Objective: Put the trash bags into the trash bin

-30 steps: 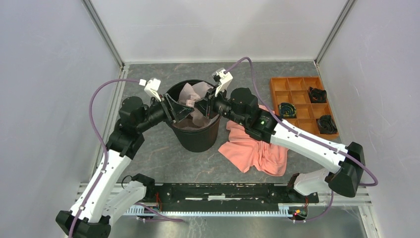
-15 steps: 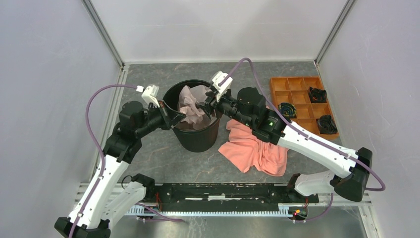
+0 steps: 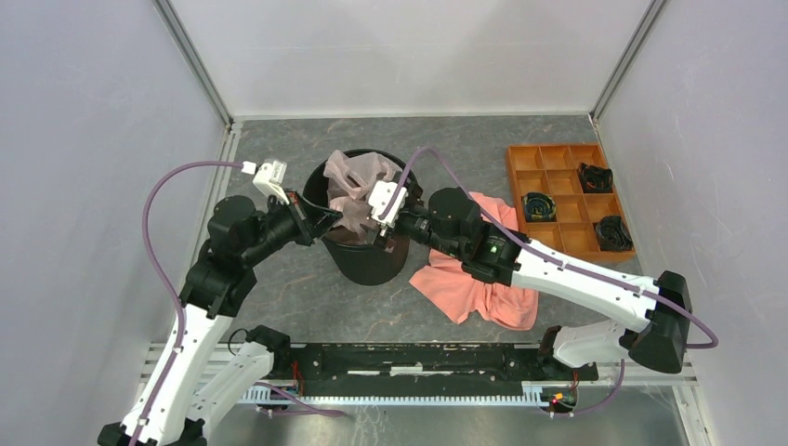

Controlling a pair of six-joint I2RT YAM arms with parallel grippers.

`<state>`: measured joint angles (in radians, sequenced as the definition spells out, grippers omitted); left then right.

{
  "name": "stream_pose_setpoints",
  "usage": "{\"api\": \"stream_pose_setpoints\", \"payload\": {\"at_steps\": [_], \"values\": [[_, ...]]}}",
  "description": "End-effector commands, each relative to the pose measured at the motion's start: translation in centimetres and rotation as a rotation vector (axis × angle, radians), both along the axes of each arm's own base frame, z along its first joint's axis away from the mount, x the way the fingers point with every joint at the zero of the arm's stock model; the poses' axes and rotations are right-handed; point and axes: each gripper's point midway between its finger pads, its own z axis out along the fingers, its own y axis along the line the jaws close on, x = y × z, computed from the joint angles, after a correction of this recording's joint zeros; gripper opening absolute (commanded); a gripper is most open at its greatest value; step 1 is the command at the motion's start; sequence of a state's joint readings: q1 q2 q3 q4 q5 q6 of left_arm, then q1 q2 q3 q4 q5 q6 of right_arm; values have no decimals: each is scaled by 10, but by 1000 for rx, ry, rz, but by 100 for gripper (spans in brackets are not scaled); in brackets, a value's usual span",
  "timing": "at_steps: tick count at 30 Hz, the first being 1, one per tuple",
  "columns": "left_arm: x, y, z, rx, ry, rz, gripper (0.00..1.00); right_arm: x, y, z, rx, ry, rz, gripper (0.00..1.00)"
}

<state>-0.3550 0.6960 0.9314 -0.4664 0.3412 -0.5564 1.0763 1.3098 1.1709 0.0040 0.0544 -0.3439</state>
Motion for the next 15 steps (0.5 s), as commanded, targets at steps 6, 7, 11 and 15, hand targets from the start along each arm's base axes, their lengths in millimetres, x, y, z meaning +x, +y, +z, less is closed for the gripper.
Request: {"api": "stream_pose_setpoints", "payload": {"at_steps": [6,7,11,15], "values": [[-2,0,18,20,-65,-22,2,34,-1,40,90,-183,-151,84],[-3,1,17,22,-61,-22,2,33,-1,45,97,-193,-143,83],[-7,1,15,21,-59,-27,2,28,-1,50,91,-242,-109,82],[-8,0,15,33,-59,-42,2,35,5,51,82,-274,-110,76]]}}
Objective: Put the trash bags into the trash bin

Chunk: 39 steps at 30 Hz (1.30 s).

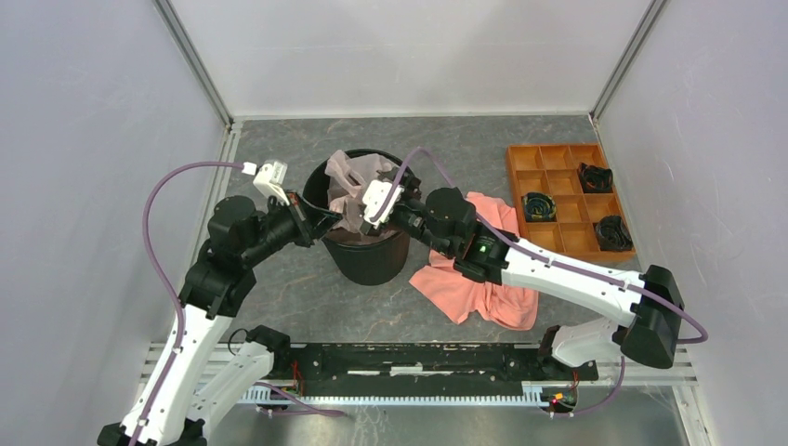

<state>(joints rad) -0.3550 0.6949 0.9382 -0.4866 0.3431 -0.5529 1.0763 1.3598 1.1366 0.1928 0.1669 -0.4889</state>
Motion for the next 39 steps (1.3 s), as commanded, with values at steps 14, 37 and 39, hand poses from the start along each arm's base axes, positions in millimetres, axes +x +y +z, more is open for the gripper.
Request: {"api": "stream_pose_setpoints", "payload": {"at_steps": [14,37,39], "values": [[-21,8,15,101,-102,-65,2,38,16,60,93,-115,-19,91],[-106,-4,-12,34,-229,-352,2,155,34,67,495,330,-86,0],[-111,-7,-21,5,-181,-373,2,167,37,59,485,353,-87,1]]}}
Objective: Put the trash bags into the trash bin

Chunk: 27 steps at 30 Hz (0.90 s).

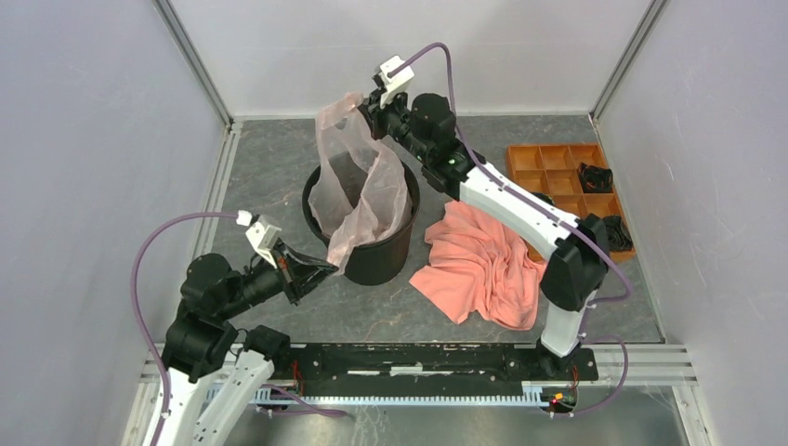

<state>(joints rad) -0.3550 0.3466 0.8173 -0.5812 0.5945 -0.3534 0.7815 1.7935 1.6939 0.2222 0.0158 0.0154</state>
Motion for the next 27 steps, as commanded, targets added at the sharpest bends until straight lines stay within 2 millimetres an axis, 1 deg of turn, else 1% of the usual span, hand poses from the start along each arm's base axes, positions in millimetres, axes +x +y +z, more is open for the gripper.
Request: {"api": "stream_pose_setpoints", "payload": {"at_steps": [1,4,5,6,8,10,14,17,18,20,22,24,25,27], "values": [[-19,-10,-20,-29,104,-101,2,21,12,-7,41,75,39,0],[-22,-14,-35,-51,196,-120,2,36,15,-13,57,93,35,1],[-22,-15,-40,-54,227,-120,2,42,15,-17,56,100,30,0],[-21,-16,-50,-52,277,-118,2,46,17,-18,54,99,30,0],[-17,-17,-65,-40,362,-97,2,55,18,-28,37,106,16,1],[-12,-12,-81,-2,446,-34,2,62,20,-42,17,120,11,0],[-1,-1,-97,23,507,89,2,67,24,-64,-27,134,20,1],[7,4,-123,20,619,181,2,69,27,-74,-41,145,27,1],[8,3,-131,13,655,194,2,69,28,-75,-43,144,34,0],[12,3,-141,-13,695,228,2,68,29,-77,-52,145,41,1],[18,6,-145,-42,703,280,2,67,28,-79,-63,149,44,1],[22,6,-139,-72,676,293,8,63,27,-74,-72,148,54,2],[24,7,-133,-80,650,292,14,61,26,-69,-74,149,54,4],[25,9,-118,-80,589,291,29,56,19,-57,-79,153,47,11]]}}
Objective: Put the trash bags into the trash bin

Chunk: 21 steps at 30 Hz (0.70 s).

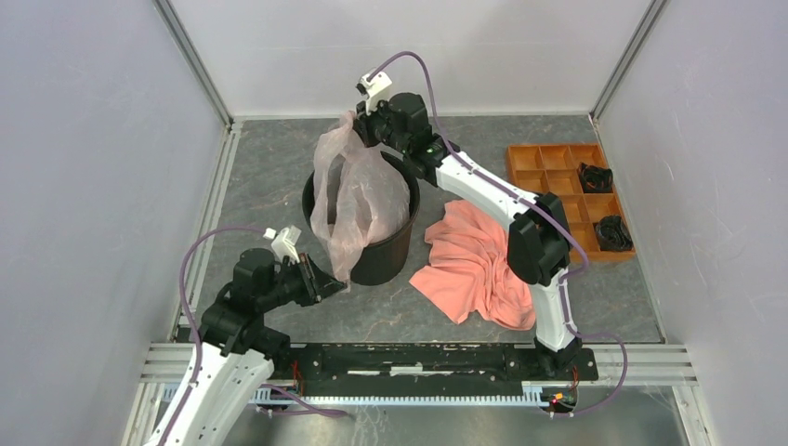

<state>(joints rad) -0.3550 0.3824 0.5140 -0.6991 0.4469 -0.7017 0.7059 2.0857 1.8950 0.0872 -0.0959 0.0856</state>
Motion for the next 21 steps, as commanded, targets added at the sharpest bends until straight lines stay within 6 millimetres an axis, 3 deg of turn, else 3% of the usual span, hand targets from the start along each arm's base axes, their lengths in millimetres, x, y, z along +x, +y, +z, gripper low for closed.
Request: {"api": "stream_pose_setpoints", "payload": {"at_steps": [1,5,8,11,16,21], "values": [[12,6,38,-29,-116,71,37,-11,-13,57,21,-65,2,16],[10,27,67,65,-198,125,69,-26,-41,76,-22,-63,-58,45],[7,41,87,109,-245,176,79,-42,-61,93,-57,-65,-83,65],[3,54,108,120,-303,230,85,-59,-88,102,-75,-55,-132,78],[-1,68,119,138,-346,297,92,-89,-121,102,-119,-54,-157,92],[2,94,135,172,-401,433,94,-122,-129,111,-106,-41,-121,95]]}}
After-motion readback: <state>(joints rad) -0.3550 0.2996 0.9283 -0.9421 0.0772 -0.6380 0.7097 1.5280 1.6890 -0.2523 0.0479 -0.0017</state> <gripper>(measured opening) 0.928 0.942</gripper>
